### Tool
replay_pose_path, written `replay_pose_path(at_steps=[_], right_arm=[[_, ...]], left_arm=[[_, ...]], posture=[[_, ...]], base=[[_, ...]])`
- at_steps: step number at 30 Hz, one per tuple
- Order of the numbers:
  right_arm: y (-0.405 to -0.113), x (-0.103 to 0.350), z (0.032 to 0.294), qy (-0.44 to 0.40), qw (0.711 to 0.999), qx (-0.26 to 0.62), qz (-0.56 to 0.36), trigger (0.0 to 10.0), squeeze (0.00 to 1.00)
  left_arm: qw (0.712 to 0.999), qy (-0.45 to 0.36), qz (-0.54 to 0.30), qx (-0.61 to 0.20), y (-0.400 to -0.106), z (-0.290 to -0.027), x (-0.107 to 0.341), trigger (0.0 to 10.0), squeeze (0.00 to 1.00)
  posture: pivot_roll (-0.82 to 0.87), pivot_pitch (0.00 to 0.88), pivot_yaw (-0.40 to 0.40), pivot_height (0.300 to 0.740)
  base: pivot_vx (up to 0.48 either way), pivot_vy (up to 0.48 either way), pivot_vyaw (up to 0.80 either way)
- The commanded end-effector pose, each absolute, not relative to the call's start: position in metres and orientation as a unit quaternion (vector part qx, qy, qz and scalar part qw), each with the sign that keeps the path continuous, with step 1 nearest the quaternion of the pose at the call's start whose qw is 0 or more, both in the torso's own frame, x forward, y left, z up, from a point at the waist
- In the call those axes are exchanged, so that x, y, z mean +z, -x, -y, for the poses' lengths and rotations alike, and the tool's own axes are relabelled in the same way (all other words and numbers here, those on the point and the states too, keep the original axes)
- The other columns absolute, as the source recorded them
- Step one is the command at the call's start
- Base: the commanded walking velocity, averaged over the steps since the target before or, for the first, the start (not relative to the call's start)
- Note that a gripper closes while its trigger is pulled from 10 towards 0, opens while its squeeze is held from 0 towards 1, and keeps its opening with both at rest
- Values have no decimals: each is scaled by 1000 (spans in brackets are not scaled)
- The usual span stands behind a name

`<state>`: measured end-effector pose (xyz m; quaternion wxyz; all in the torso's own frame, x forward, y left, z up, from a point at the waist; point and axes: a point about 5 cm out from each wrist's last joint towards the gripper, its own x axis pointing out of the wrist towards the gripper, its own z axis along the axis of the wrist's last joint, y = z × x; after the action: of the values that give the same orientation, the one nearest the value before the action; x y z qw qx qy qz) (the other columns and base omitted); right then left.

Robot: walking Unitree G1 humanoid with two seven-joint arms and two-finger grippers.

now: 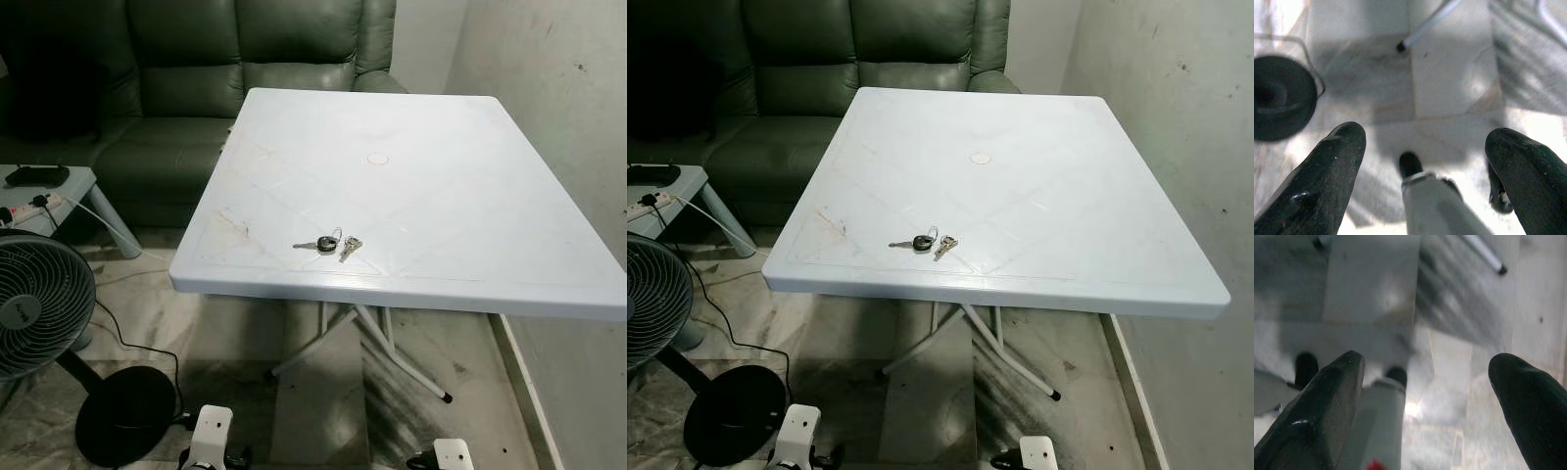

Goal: Hang keys on a hook

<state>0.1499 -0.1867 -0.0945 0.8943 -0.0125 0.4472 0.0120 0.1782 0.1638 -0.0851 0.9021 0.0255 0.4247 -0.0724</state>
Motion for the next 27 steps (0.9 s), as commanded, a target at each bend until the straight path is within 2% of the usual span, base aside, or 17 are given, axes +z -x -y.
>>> replay_pose_path(at_steps=[1, 10, 18, 23, 25, 27], right_arm=[[-165, -87, 185, 6, 910, 19, -414, 10000, 0], [-190, -70, 161, 23, 931, 152, -331, 10000, 0], [-201, -57, 161, 5, 943, 189, -274, 10000, 0], [-222, -38, 162, -102, 958, 168, -208, 10000, 0], [-226, -35, 163, -115, 960, 163, -198, 10000, 0], [-239, -22, 164, -163, 963, 147, -158, 10000, 0]], left_arm=[[912, -33, -400, -89, -188, -164, -79, 10000, 0], [918, -96, -317, -217, -203, -146, -64, 10000, 0], [916, -132, -259, -276, -206, -140, -55, 10000, 0], [923, -125, -213, -294, -211, -141, -44, 10000, 0], [925, -124, -205, -295, -213, -142, -42, 10000, 0], [931, -123, -166, -300, -220, -143, -31, 10000, 0]], posture=[[-32, 0, 19, 740], [-32, 0, 19, 740], [-16, 0, 17, 740], [-14, 0, 19, 740], [-14, 0, 19, 740], [-8, 0, 18, 740]], base=[[0, 0, 0], [0, 0, 0], [0, 0, 0], [0, 0, 0], [0, 0, 0], [0, 0, 0]])
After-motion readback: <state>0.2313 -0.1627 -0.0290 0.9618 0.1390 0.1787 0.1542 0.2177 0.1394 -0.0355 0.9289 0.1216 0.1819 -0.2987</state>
